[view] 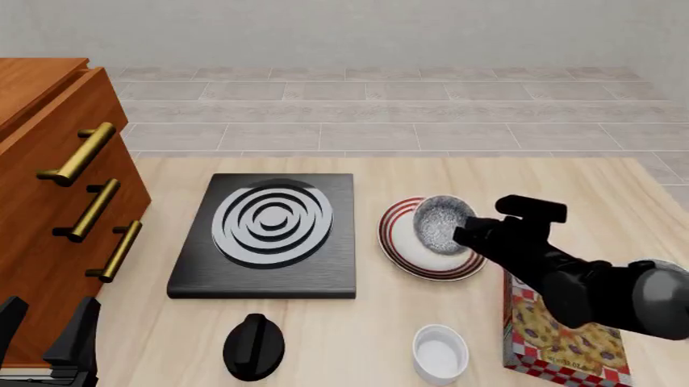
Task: Pick the akita bowl next to the ramekin and place it on the plate.
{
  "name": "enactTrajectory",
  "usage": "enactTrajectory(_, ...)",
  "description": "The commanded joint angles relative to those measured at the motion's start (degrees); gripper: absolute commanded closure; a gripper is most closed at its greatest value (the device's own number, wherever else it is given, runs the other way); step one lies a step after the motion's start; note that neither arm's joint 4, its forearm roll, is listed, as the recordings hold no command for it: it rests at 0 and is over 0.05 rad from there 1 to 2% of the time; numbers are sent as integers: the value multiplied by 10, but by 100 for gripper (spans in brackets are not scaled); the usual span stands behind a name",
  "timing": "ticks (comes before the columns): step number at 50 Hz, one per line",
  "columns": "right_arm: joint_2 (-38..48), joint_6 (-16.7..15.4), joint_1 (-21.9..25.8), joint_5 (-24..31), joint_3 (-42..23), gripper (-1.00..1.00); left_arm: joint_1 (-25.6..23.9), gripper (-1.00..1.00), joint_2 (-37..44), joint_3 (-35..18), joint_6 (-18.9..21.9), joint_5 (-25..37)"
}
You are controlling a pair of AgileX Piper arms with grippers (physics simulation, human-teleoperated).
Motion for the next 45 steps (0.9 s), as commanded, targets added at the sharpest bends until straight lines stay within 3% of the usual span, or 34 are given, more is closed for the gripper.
enactTrajectory(1, 18, 2, -2, -11, -6, 100, 0, -100, 0, 0, 0, 0)
enactTrajectory(45, 101, -3, -8, -43, -39, 100, 0, -100, 0, 0, 0, 0)
